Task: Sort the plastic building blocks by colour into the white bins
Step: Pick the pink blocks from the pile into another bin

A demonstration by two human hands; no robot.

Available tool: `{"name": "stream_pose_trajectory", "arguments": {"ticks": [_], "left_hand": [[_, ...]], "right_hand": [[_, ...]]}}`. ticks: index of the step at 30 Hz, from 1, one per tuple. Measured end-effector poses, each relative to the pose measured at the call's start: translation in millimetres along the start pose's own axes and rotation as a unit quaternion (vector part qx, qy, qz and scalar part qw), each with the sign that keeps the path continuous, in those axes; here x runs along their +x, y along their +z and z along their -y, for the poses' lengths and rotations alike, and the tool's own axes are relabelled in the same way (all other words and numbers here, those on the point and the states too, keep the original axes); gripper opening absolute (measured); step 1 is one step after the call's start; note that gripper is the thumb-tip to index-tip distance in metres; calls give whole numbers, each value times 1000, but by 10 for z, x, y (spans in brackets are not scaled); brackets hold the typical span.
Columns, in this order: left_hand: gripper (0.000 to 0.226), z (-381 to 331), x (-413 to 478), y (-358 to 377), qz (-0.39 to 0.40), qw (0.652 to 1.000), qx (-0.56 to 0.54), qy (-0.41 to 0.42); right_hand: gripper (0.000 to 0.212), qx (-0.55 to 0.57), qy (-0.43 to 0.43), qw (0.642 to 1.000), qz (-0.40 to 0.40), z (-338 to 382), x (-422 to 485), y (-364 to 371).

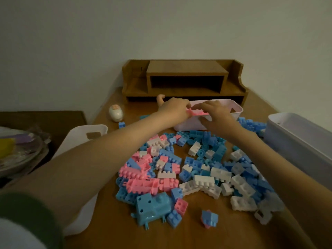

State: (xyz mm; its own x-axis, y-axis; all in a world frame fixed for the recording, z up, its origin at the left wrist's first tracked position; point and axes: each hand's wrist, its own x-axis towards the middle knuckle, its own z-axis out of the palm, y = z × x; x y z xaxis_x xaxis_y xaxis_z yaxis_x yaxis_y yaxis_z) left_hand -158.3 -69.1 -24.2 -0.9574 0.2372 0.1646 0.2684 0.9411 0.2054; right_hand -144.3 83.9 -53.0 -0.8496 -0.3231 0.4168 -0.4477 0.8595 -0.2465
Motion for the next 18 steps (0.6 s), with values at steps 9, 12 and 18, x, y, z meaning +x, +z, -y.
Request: {"name": "stream_pose_trajectory", "arguments": {"ticks": [9,12,18], "left_hand": [[36,583,-431,-135,40,999,28,13],[41,741,-598,-101,110,979,172,27],[29,850,-684,-6,145,951,264,72]], "right_hand": [[50,12,-56,982,179,402,-131,141],[51,-136,-90,953,255,499,-114,247],[33,-131,-88,960,230,623,-110,266]]}}
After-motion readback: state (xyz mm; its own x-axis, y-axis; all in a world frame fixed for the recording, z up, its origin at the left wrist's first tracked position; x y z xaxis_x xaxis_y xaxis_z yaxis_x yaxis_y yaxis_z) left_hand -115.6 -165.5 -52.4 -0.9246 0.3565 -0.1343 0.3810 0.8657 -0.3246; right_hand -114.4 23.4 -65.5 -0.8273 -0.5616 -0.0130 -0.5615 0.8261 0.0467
